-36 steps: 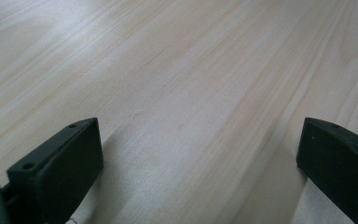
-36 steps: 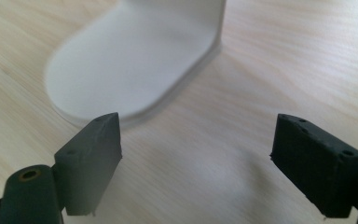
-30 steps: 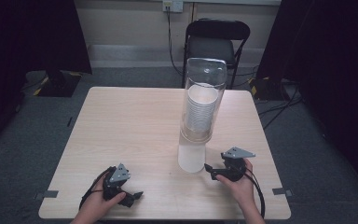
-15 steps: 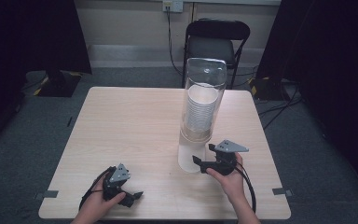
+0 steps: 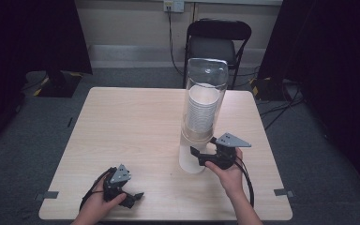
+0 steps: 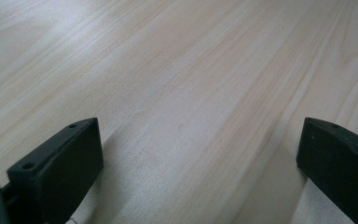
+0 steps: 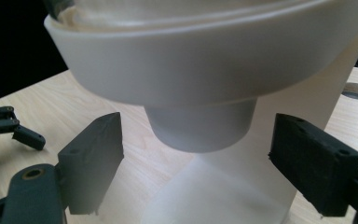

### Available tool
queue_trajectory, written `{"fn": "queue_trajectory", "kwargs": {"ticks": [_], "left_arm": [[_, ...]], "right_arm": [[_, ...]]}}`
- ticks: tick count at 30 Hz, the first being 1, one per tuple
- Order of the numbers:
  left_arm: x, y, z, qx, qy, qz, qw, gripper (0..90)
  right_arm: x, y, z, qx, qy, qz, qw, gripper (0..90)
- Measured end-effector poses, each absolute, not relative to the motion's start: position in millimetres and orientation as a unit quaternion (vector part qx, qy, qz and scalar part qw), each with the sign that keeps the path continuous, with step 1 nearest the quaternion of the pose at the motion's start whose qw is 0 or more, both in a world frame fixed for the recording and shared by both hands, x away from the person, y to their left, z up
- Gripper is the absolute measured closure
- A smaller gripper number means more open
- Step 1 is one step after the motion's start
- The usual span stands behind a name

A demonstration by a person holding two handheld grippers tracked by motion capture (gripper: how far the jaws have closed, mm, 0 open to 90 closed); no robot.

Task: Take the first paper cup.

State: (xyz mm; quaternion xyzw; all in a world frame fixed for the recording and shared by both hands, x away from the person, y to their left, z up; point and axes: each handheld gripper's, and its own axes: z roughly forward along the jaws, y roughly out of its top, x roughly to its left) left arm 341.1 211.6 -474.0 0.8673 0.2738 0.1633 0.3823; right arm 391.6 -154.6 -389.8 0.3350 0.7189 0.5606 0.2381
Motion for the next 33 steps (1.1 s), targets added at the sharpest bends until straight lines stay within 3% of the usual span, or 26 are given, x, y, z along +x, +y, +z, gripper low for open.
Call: {"fn": "queue_trajectory", "kwargs": {"ticks": [19,23,26,33], "left_arm": [[341.1,211.7,-473.9,0.868,0.273,0.164,0.382,0.0],[341.1,211.7,-474.0,0.868,0.273,0.164,0.382,0.0],[341.0,211.5,-474.1,0.867,0.275,0.162,0.383,0.0],[341.1,211.7,-474.0,0.867,0.273,0.163,0.382,0.0]], "right_arm": [[399.2,-137.8,-384.1,0.311,0.691,0.599,0.258,17.4],[400.8,-137.2,-385.4,0.307,0.689,0.598,0.273,22.7],[402.2,-141.5,-386.8,0.307,0.685,0.603,0.272,31.6],[401.6,-141.5,-387.8,0.303,0.688,0.598,0.278,32.8]]}}
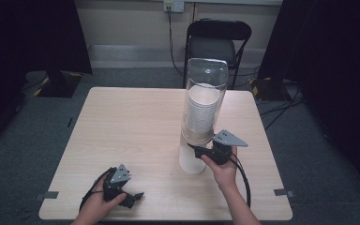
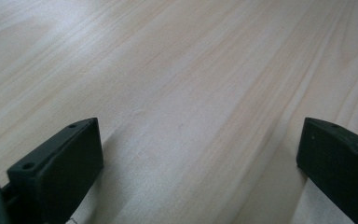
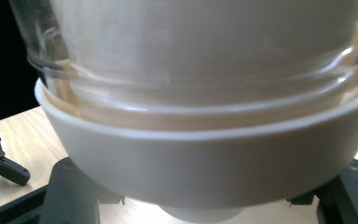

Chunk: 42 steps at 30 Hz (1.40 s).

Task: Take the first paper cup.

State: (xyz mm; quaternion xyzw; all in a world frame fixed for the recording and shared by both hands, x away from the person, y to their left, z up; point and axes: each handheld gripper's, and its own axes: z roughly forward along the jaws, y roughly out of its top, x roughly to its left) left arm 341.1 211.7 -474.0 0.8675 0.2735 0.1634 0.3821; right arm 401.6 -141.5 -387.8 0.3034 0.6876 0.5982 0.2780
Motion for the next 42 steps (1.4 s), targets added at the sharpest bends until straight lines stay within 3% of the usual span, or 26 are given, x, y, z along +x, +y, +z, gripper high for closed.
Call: {"fn": "queue_trajectory", "kwargs": {"ticks": [34,36,39,42], "left_arm": [[340.7,211.4,-474.2,0.867,0.276,0.161,0.383,0.0],[340.7,211.4,-474.2,0.866,0.276,0.161,0.384,0.0],[339.9,212.2,-474.0,0.869,0.273,0.161,0.38,0.0],[340.2,212.7,-473.8,0.869,0.271,0.158,0.383,0.0]], "right_arm": [[400.5,-139.2,-396.3,0.298,0.687,0.594,0.293,34.6],[403.4,-139.9,-405.2,0.304,0.714,0.562,0.286,37.2],[411.2,-148.2,-455.0,0.348,0.764,0.484,0.247,37.3],[411.1,-147.9,-437.2,0.326,0.762,0.496,0.257,37.0]]}}
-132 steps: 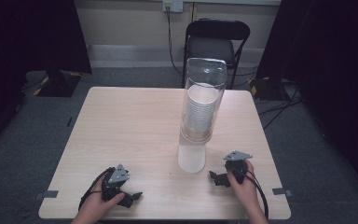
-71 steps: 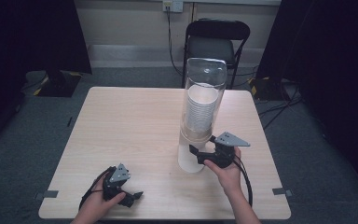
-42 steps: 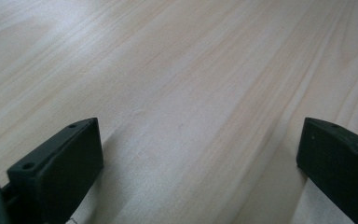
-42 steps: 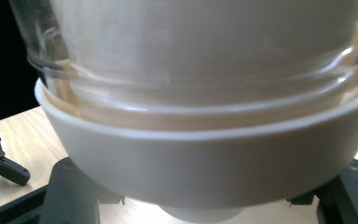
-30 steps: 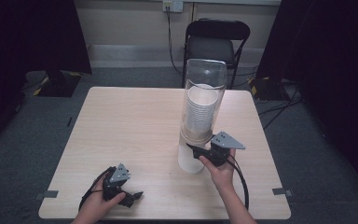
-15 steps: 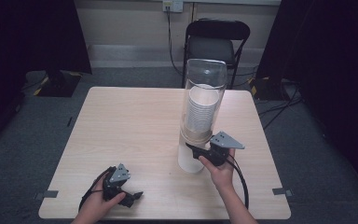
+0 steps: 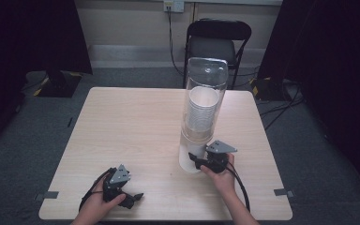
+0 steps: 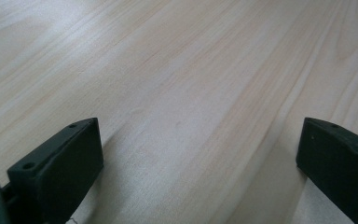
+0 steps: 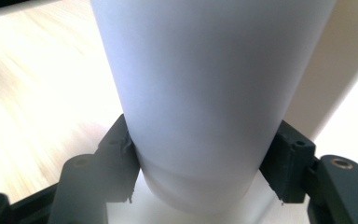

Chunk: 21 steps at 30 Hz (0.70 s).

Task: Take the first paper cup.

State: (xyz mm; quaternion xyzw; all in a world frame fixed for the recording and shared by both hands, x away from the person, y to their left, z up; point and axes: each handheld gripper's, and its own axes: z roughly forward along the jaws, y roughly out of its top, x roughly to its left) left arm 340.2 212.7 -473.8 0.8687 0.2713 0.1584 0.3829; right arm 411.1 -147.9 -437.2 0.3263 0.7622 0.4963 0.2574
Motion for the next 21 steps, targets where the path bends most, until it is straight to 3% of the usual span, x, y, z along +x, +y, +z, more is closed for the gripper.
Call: {"fn": "queue_trajectory", "kwargs": {"ticks": [4,10,21], "left_arm": [[340.7,212.8,-473.6,0.87,0.269,0.162,0.38,0.0],[340.3,212.5,-474.0,0.869,0.27,0.161,0.381,0.0],[340.3,212.4,-474.0,0.869,0.271,0.161,0.382,0.0]], "right_arm": [[414.4,-157.0,-430.6,0.313,0.791,0.468,0.239,36.4],[411.9,-180.9,-447.7,0.328,0.803,0.443,0.227,35.7],[400.3,-217.8,-444.0,0.358,0.777,0.452,0.253,34.9]]}}
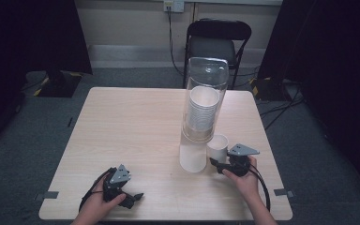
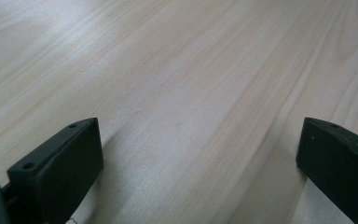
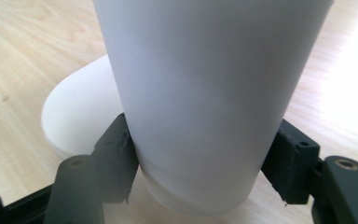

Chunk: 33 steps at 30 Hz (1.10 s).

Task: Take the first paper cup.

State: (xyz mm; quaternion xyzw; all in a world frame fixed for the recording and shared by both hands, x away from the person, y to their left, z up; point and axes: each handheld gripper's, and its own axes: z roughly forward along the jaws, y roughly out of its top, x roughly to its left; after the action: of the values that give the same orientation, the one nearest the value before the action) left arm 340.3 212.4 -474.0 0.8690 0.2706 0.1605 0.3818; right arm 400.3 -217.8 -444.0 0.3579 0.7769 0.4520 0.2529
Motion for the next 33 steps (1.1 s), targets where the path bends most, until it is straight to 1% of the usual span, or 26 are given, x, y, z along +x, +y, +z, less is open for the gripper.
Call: {"fn": "queue_trajectory", "kwargs": {"ticks": [5,11,19,20,23,33], "left_arm": [[340.3,212.4,-474.0,0.869,0.271,0.161,0.382,0.0],[340.1,212.3,-474.1,0.869,0.272,0.159,0.382,0.0],[340.8,212.9,-473.6,0.87,0.267,0.165,0.38,0.0],[339.9,212.0,-474.4,0.868,0.274,0.157,0.384,0.0],[340.2,212.3,-474.1,0.869,0.272,0.16,0.382,0.0],[340.2,212.3,-474.1,0.869,0.271,0.16,0.382,0.0]], "right_arm": [[403.7,-226.8,-441.3,0.378,0.757,0.462,0.267,34.6],[417.5,-241.4,-447.5,0.419,0.738,0.46,0.261,33.9],[428.7,-248.3,-451.6,0.449,0.729,0.442,0.268,33.7],[430.1,-249.5,-451.5,0.456,0.726,0.441,0.265,33.6],[434.0,-250.2,-452.0,0.452,0.741,0.413,0.275,33.5],[436.1,-251.0,-452.2,0.459,0.743,0.404,0.273,33.0]]}}
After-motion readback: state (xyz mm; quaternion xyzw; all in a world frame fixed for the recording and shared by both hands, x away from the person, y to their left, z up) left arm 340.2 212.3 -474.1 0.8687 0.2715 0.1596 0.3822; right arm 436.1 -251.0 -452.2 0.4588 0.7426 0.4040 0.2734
